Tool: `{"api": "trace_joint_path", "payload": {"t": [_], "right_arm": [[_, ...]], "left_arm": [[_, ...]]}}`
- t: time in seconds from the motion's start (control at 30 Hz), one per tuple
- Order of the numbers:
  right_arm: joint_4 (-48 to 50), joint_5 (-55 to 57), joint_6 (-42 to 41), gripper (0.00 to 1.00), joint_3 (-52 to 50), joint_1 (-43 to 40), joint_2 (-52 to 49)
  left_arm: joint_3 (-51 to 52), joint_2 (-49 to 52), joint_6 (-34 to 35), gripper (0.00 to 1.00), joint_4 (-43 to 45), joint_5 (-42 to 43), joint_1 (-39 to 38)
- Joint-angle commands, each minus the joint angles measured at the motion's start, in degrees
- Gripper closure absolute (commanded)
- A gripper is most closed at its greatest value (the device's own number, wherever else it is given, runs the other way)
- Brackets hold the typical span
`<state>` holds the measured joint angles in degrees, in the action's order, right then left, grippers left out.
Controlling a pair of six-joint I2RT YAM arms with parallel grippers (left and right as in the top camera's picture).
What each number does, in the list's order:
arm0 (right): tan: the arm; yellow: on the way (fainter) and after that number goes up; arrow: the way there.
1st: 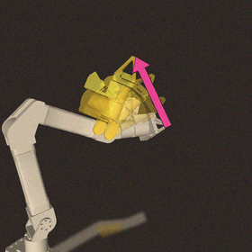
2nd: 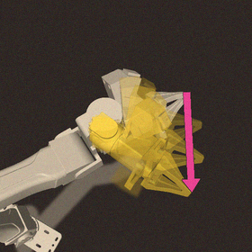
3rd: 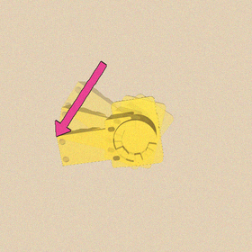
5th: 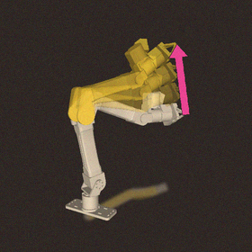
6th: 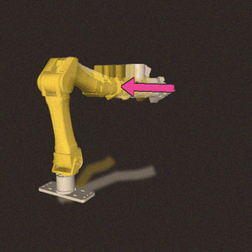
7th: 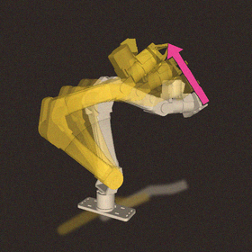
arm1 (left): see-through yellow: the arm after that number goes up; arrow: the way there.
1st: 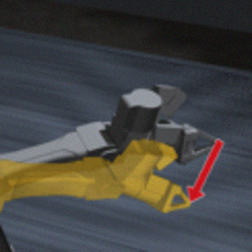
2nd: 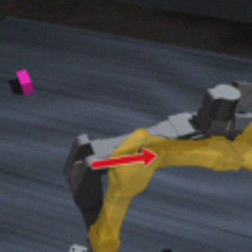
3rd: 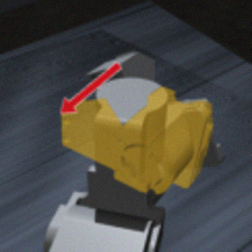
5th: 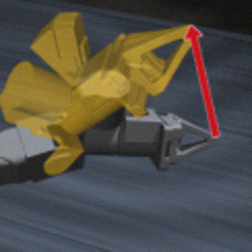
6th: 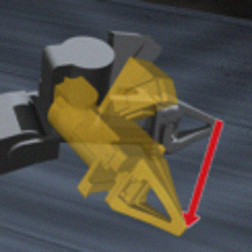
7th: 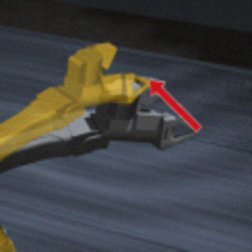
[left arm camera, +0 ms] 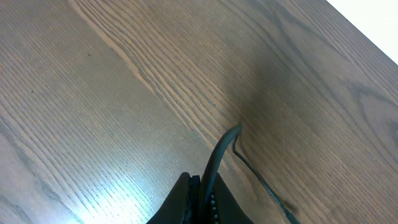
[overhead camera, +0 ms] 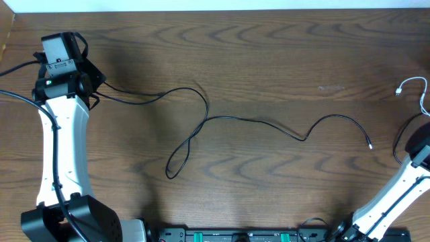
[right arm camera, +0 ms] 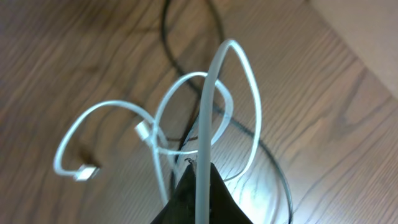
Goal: Untangle cables
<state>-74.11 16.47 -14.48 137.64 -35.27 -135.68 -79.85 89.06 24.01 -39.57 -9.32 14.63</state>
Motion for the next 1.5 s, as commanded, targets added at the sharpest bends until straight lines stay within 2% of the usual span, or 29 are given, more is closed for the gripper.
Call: {"api": "trace_joint_path", "payload": {"t": [0.0, 0.03, 0.1, 0.13, 0.17, 0.33, 0.4, 0.63, 0.87, 1.13, 1.33, 1.43, 1.47], "right_arm": [[2.5, 0.2, -0.3, 0.94, 0.8, -3.8, 2.7], [2.9, -0.8, -0.2, 0.76, 0.8, -4.3, 2.7], [2.6, -5.3, 0.4, 0.14, 0.8, -5.1, 2.7], [1.9, -7.5, 0.4, 0.05, 0.8, -5.3, 2.8], [1.2, -8.8, 0.4, 0.01, 0.8, -5.2, 2.9], [-6.3, -15.0, 3.3, 0.0, 0.8, -2.2, 6.1], [-10.2, -17.9, 5.1, 0.01, 0.8, 0.1, 9.0], [-17.1, -30.0, 9.3, 0.01, 0.8, 7.7, 15.5], [-19.4, -31.6, 10.5, 0.02, 0.8, 14.9, 16.2], [-21.6, -31.4, 11.6, 0.01, 0.6, 23.8, 16.2], [-21.7, -31.4, 12.0, 0.02, 0.0, 30.7, 16.2], [-20.7, -31.4, 12.0, 0.02, -2.0, 34.8, 16.2], [-20.3, -31.1, 12.1, 0.02, -2.9, 36.0, 16.2]], "left_arm": [[-0.6, 0.0, 0.3, 0.92, 0.2, -0.1, 0.3], [-0.6, 0.0, 0.3, 0.92, 0.2, -0.1, 0.3], [-0.6, 0.0, 0.3, 0.92, 0.2, -0.1, 0.3], [-0.6, 0.0, 0.3, 0.92, 0.2, -0.1, 0.3], [-0.6, 0.0, 0.3, 0.92, 0.2, 0.1, 0.3], [-0.6, 0.0, 0.1, 0.92, 0.9, 4.2, 0.3], [-0.6, 0.0, -2.1, 0.92, 1.8, 7.6, 0.2], [-0.6, 0.2, -18.3, 0.92, 0.8, 25.5, -3.6], [0.2, 1.9, -24.4, 0.86, -4.5, 26.9, -12.9], [2.0, 9.0, -24.8, 0.86, -6.5, 26.9, -22.8], [2.0, 14.7, -24.9, 0.86, -8.9, 27.8, -26.6], [2.0, 17.0, -24.8, 0.83, -9.6, 32.9, -27.4], [2.0, 17.6, -24.8, 0.76, -9.8, 34.2, -27.6]]}}
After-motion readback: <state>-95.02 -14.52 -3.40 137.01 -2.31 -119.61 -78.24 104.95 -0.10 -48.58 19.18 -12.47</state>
